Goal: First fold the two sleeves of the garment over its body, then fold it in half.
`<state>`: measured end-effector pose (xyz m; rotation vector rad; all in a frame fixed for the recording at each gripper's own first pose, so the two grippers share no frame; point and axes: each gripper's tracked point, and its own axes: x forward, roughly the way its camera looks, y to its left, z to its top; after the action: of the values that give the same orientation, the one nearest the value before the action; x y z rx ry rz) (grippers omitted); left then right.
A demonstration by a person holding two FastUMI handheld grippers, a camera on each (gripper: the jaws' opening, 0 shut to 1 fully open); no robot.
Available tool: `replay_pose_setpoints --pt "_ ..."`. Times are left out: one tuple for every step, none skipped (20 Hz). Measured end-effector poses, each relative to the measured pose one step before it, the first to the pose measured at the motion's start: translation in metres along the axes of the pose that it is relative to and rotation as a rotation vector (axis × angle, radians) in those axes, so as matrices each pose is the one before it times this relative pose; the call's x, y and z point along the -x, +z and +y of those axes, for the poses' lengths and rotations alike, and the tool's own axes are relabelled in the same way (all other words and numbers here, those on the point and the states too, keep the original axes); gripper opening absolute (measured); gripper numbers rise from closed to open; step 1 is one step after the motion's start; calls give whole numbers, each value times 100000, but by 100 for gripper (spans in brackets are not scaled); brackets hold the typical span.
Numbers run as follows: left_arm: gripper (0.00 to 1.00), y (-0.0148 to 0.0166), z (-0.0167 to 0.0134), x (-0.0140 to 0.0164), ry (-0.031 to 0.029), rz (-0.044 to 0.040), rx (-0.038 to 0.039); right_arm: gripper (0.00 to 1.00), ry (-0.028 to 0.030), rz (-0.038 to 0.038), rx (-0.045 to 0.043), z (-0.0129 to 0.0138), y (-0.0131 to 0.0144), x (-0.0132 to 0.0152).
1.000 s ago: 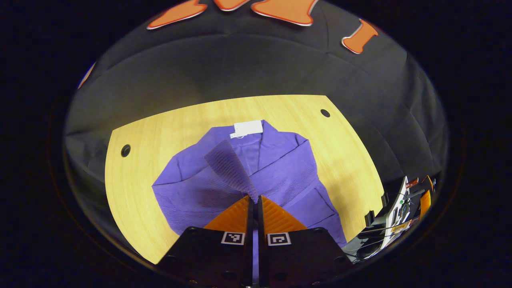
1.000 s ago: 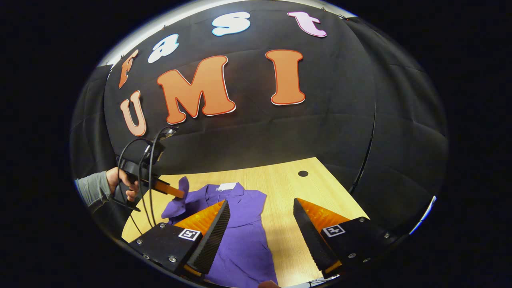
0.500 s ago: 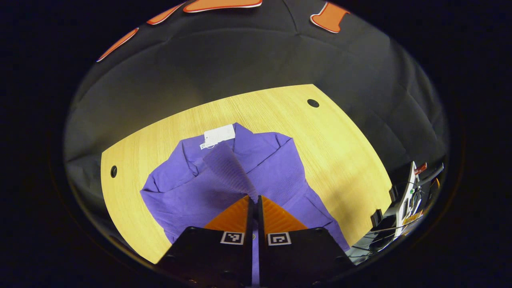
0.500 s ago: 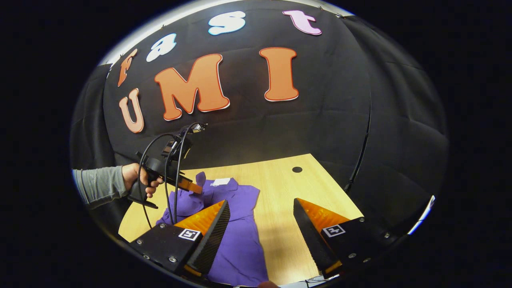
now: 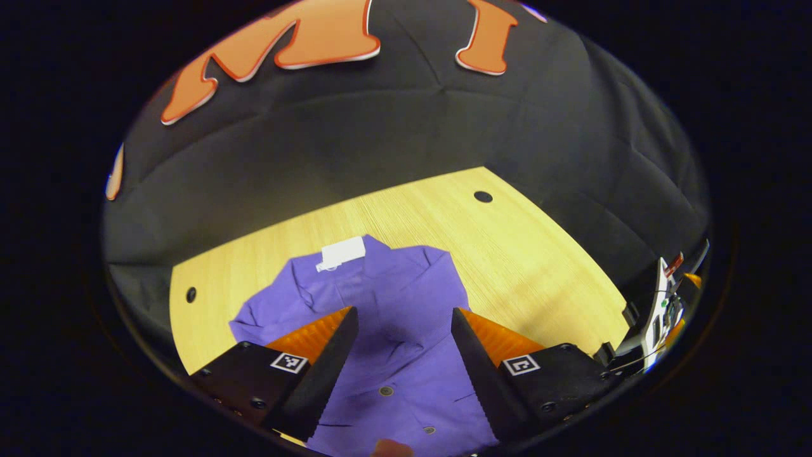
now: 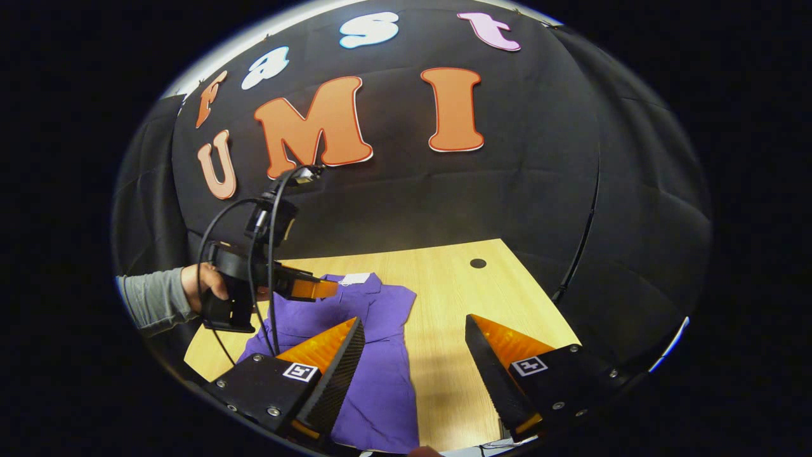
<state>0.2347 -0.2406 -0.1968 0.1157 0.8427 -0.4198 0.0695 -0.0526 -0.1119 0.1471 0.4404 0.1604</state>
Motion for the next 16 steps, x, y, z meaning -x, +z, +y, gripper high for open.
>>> replay_pose_setpoints --pt "96 48 273 1473 2031 -4751 -150 95 694 -427 460 264 -94 -154" --pt "96 143 307 1515 2306 -5349 264 95 844 -508 483 382 150 -229" --pt "95 175 602 1726 3068 -6052 978 95 352 -1084 763 333 113 -279" --pt "96 352 607 1780 3268 -6105 485 95 -204 -1874 857 218 340 -19" --pt "96 405 1063 1825 4385 -6201 407 95 -533 -2596 1074 -23 351 108" --pt "95 577 1067 1729 3606 -6158 349 95 52 -3280 1390 307 505 206" --pt "95 447 1132 1564 3652 -5137 1096 95 -314 -3123 1842 217 494 130" --pt "95 530 576 1625 2139 -4221 1634 94 337 -2766 1798 327 417 114" --pt "96 251 570 1716 2597 -2786 1584 95 -274 -2490 2100 357 270 -35" --pt "94 565 772 1502 2774 -3216 1325 95 413 -1867 1469 324 250 43" --pt "95 753 1037 1550 2674 -3888 1337 95 677 -1184 710 500 -45 56" --pt "96 1194 853 1758 2662 -3926 1034 95 1592 -761 -418 701 6 65" --pt "96 1123 701 2060 2286 -4194 493 95 1448 365 -795 626 -206 46" --pt "94 1034 797 1670 2469 -4259 35 95 1710 405 -812 569 -290 170" --pt "94 690 1021 1626 2504 -3594 -967 95 791 849 -24 411 -438 -4" --pt "94 160 1132 1358 3219 -2683 -786 95 545 995 220 269 -430 55"
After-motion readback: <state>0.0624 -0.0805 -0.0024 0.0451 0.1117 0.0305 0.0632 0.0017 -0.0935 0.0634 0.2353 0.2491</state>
